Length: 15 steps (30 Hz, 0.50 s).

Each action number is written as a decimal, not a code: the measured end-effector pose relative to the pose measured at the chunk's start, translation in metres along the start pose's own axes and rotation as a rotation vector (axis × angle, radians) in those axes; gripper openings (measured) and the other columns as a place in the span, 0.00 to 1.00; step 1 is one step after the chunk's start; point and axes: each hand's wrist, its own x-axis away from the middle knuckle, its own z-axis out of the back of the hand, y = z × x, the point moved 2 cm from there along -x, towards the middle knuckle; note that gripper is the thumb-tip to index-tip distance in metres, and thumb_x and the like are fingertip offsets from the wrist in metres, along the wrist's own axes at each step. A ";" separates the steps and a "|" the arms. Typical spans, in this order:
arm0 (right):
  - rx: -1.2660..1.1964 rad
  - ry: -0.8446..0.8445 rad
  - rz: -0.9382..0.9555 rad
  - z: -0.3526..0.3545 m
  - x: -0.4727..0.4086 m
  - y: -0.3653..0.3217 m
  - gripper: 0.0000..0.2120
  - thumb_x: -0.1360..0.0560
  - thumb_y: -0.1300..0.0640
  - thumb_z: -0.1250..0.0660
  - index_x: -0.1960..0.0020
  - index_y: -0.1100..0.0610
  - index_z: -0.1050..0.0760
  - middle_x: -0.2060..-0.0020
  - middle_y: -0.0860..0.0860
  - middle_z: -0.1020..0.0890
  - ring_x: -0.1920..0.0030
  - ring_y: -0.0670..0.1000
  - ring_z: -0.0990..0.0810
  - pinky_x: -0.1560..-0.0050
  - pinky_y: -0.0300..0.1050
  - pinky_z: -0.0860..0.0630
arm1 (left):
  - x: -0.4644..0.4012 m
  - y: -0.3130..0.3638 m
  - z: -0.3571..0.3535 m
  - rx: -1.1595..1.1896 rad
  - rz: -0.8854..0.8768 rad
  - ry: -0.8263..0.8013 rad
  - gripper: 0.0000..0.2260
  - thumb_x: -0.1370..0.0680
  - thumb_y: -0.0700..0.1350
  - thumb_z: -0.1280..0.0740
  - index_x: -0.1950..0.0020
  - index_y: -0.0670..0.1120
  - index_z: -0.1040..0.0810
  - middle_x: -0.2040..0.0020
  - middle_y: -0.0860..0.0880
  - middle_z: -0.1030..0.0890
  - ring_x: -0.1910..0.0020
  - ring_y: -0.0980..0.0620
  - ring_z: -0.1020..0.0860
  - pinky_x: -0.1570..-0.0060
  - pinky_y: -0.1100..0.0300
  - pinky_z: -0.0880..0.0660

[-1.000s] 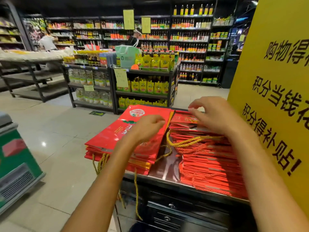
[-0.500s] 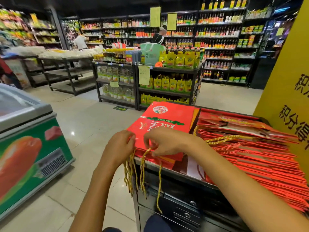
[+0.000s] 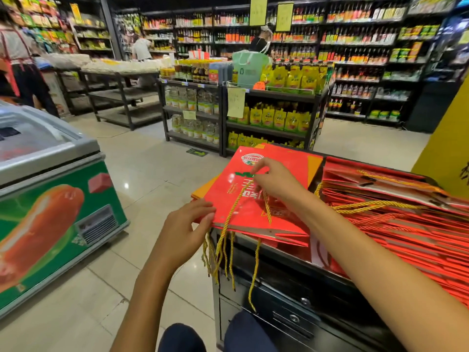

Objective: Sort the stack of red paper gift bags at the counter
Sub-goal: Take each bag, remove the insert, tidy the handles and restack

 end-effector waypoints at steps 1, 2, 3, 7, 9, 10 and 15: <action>0.026 0.004 -0.018 0.001 -0.004 0.002 0.10 0.25 0.63 0.36 0.47 0.53 0.23 0.62 0.56 0.16 0.69 0.51 0.22 0.67 0.43 0.30 | 0.003 0.000 0.001 0.009 -0.005 0.008 0.11 0.18 0.49 0.32 0.37 0.52 0.15 0.37 0.60 0.19 0.35 0.68 0.27 0.40 0.68 0.28; 0.083 0.004 -0.023 0.002 -0.007 0.004 0.11 0.25 0.63 0.36 0.47 0.52 0.23 0.61 0.54 0.17 0.69 0.50 0.22 0.67 0.44 0.30 | 0.005 -0.001 0.001 0.020 -0.007 0.013 0.11 0.18 0.49 0.32 0.37 0.52 0.15 0.37 0.61 0.19 0.33 0.67 0.27 0.39 0.68 0.28; 0.176 -0.005 -0.012 0.003 -0.008 0.005 0.12 0.26 0.64 0.35 0.46 0.51 0.24 0.60 0.52 0.18 0.68 0.50 0.22 0.67 0.44 0.30 | 0.007 -0.001 0.002 0.030 -0.008 0.017 0.11 0.18 0.50 0.32 0.37 0.52 0.16 0.37 0.61 0.20 0.32 0.66 0.27 0.39 0.69 0.29; 0.419 -0.028 0.003 0.005 -0.011 0.008 0.21 0.28 0.66 0.38 0.40 0.48 0.24 0.51 0.51 0.20 0.61 0.52 0.20 0.64 0.45 0.27 | 0.014 -0.002 0.002 0.046 -0.001 0.008 0.13 0.18 0.51 0.32 0.34 0.54 0.17 0.34 0.61 0.21 0.29 0.65 0.29 0.33 0.66 0.30; 0.444 -0.047 0.031 0.004 -0.013 0.009 0.23 0.29 0.66 0.37 0.37 0.49 0.25 0.45 0.55 0.18 0.56 0.56 0.19 0.57 0.51 0.21 | 0.016 -0.003 0.003 0.052 0.000 0.008 0.14 0.19 0.52 0.32 0.34 0.55 0.18 0.33 0.61 0.21 0.29 0.65 0.29 0.30 0.58 0.29; 0.466 -0.089 0.061 0.003 -0.014 0.008 0.25 0.29 0.67 0.35 0.35 0.50 0.25 0.42 0.56 0.19 0.54 0.56 0.19 0.55 0.53 0.20 | 0.017 -0.002 0.003 0.058 -0.004 0.009 0.14 0.19 0.52 0.31 0.34 0.55 0.18 0.33 0.61 0.22 0.28 0.64 0.29 0.29 0.55 0.28; 0.479 -0.331 0.385 0.003 0.010 -0.015 0.30 0.29 0.66 0.27 0.30 0.48 0.24 0.31 0.50 0.26 0.32 0.48 0.28 0.43 0.31 0.32 | 0.021 -0.001 0.004 0.066 -0.011 0.016 0.14 0.19 0.52 0.30 0.34 0.54 0.18 0.33 0.62 0.22 0.29 0.65 0.29 0.29 0.50 0.28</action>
